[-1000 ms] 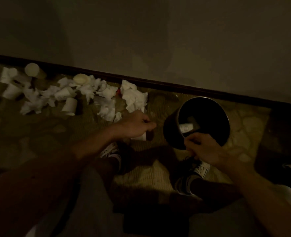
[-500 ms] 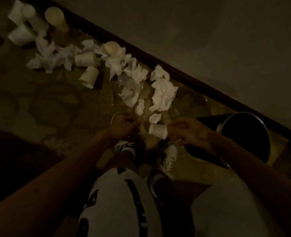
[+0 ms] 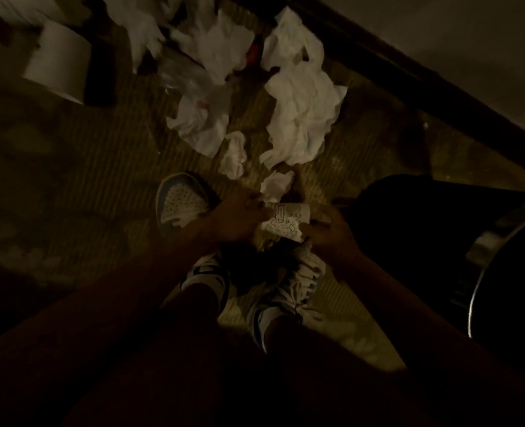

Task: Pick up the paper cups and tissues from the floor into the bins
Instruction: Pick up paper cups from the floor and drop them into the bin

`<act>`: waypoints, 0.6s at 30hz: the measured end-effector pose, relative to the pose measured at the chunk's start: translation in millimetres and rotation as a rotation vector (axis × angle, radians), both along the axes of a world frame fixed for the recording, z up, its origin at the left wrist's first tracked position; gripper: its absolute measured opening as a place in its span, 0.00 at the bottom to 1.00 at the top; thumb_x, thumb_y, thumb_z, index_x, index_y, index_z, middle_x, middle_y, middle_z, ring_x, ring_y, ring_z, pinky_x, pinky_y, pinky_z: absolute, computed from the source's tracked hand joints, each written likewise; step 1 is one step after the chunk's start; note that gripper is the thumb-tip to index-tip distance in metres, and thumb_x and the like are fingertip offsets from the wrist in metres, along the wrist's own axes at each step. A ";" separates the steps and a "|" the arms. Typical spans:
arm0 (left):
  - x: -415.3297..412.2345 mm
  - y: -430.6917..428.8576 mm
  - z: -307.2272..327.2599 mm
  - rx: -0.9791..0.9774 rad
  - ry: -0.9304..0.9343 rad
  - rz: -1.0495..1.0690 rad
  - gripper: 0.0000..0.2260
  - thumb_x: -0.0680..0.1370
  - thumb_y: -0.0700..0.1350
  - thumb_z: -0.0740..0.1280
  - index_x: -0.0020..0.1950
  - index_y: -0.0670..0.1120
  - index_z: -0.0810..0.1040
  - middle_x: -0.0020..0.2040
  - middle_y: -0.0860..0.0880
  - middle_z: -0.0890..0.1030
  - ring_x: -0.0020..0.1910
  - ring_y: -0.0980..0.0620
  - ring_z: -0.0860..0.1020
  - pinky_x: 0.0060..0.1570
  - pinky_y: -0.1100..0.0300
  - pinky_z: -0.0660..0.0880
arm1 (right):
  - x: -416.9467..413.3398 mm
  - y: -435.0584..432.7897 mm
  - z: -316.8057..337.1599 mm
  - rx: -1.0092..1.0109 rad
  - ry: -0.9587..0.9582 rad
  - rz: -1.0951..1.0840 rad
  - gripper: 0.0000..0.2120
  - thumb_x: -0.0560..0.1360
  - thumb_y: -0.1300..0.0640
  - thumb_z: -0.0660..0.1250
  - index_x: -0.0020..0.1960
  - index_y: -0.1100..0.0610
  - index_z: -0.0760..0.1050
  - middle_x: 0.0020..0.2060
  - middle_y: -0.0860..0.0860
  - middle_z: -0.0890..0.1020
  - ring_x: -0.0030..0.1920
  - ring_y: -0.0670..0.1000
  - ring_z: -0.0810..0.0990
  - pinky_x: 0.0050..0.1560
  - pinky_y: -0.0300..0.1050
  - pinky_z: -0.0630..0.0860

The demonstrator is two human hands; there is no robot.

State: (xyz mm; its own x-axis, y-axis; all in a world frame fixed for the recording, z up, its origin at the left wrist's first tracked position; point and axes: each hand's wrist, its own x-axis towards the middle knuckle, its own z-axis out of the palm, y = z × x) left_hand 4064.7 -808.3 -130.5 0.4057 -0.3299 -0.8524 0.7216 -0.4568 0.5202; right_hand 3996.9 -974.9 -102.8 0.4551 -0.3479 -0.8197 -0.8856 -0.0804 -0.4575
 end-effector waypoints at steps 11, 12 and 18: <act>-7.2 -12.1 -64.5 0.103 -0.095 0.197 0.24 0.75 0.42 0.74 0.62 0.48 0.63 0.50 0.57 0.73 0.45 0.62 0.75 0.35 0.70 0.74 | 13.6 5.9 -47.6 0.009 0.147 -0.035 0.30 0.75 0.68 0.68 0.74 0.61 0.62 0.66 0.57 0.71 0.63 0.56 0.74 0.54 0.52 0.79; -10.3 -15.0 -63.0 0.077 -0.108 0.174 0.24 0.75 0.43 0.74 0.62 0.48 0.63 0.51 0.57 0.73 0.47 0.62 0.76 0.36 0.70 0.75 | 15.3 5.5 -46.0 -0.007 0.114 -0.035 0.29 0.75 0.69 0.68 0.73 0.60 0.63 0.63 0.55 0.72 0.60 0.53 0.74 0.46 0.42 0.79; 11.3 -35.2 -73.5 -0.079 -0.300 0.123 0.21 0.77 0.45 0.71 0.67 0.49 0.66 0.53 0.64 0.72 0.47 0.79 0.73 0.40 0.77 0.73 | 44.9 -11.8 -55.5 -0.062 -0.077 -0.113 0.18 0.75 0.67 0.69 0.56 0.48 0.70 0.47 0.41 0.74 0.43 0.38 0.76 0.33 0.31 0.75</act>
State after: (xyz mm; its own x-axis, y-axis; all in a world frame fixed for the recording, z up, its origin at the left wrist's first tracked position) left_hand 4076.0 -843.4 -204.0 0.6755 -0.3227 -0.6629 0.5784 -0.3257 0.7479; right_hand 4041.8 -986.7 -158.2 0.4710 -0.4495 -0.7591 -0.8529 -0.0122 -0.5219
